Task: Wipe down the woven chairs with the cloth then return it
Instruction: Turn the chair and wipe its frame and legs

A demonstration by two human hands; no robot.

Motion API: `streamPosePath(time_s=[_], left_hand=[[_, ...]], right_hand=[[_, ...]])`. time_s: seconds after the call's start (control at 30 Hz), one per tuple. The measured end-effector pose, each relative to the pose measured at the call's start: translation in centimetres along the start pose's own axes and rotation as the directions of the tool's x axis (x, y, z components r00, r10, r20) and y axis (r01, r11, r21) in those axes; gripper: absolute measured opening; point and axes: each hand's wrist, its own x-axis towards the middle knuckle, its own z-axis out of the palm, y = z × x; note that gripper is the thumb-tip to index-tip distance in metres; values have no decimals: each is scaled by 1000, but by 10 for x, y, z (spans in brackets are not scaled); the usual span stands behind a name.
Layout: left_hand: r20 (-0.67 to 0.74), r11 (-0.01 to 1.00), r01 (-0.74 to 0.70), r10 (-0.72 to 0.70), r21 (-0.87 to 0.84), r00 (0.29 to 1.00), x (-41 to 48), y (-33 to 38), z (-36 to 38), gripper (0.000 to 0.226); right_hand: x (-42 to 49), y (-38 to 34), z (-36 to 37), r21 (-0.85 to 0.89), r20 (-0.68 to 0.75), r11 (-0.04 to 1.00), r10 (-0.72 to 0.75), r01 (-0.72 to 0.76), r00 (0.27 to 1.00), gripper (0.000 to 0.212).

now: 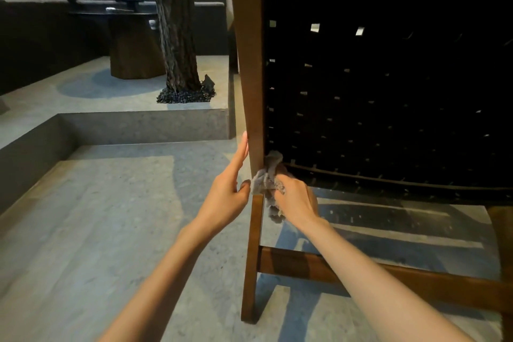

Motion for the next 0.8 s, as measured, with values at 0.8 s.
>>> streamPosePath(time_s=[0.8], left_hand=[[-241, 969, 118, -170, -216, 956, -34, 79, -60, 13]], right_hand=[[-70, -59, -168, 242, -245, 911, -276, 334, 929, 12]])
